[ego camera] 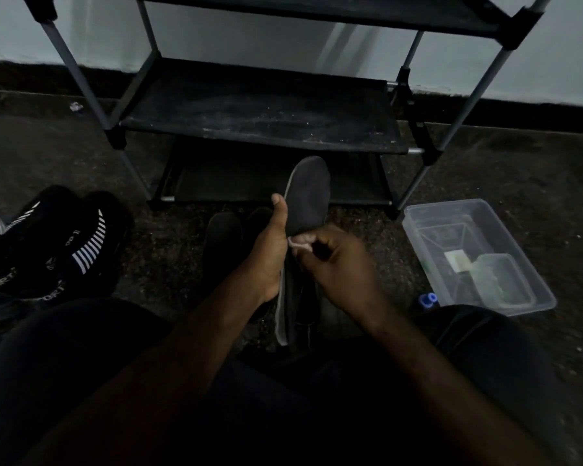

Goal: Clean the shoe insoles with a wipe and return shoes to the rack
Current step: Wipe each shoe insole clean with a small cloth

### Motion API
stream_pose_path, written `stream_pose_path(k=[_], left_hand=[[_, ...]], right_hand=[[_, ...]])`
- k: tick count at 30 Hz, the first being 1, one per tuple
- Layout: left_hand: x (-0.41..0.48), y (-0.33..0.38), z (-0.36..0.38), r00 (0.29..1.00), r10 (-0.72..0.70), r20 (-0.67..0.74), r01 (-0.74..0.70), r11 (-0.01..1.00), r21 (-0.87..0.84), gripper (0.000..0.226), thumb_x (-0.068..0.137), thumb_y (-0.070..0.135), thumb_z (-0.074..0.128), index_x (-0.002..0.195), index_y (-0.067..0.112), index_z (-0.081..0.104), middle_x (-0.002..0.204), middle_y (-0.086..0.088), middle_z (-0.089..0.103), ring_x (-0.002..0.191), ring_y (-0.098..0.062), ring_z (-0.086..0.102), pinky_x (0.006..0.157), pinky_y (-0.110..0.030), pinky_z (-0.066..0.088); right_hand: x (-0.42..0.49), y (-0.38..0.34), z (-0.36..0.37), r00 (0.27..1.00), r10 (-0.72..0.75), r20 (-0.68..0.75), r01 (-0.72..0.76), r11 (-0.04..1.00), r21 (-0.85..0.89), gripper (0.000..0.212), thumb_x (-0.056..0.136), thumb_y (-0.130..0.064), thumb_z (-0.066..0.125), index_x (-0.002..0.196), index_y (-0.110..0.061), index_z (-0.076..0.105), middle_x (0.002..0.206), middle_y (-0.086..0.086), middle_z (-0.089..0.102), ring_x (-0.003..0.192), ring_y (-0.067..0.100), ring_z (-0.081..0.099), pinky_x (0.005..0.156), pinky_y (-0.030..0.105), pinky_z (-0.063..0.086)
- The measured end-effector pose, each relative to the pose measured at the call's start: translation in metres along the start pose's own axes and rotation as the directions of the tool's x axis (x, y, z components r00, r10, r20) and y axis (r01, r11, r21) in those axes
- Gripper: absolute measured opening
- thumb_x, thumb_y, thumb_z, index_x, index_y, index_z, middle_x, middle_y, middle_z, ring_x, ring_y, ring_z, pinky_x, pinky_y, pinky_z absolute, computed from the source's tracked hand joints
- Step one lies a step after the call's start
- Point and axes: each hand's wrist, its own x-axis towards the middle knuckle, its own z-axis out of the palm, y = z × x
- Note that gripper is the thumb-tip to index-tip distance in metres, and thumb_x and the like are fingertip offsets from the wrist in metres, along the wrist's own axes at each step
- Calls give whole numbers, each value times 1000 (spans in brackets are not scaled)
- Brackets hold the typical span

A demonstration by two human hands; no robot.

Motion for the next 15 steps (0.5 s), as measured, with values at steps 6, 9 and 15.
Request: stream_pose_path(k=[6, 9, 15], left_hand=[[0, 3, 2, 1000, -6, 25, 6, 1000, -2, 83, 91, 73, 18, 126, 11, 61, 115, -15, 69, 105, -25, 67, 88, -36, 53], [6, 11, -5, 998, 25, -59, -31, 994, -103, 88, 89, 75, 11, 109, 9, 65, 100, -13, 72, 89, -24, 69, 86, -37, 54], [7, 26, -14, 982, 143, -122, -174, 935, -310, 99, 85, 79, 9, 147, 6, 35, 123, -21, 63, 109, -30, 65, 84, -41, 55]], right_hand=[[26, -2, -15, 990, -53, -130, 40, 994, -101, 9, 86, -16, 74, 93, -10, 74, 90, 0, 70, 84, 5, 66, 79, 16, 50], [6, 2, -2, 995, -73, 60, 77, 995, -60, 10, 86, -5, 72, 94, -9, 74, 93, 1, 70, 89, 6, 66, 84, 16, 50], [-32, -8, 3, 894, 101, 436, -181, 973, 146, 10, 87, 1, 69, 97, -1, 72, 88, 15, 74, 74, 11, 66, 70, 24, 55]])
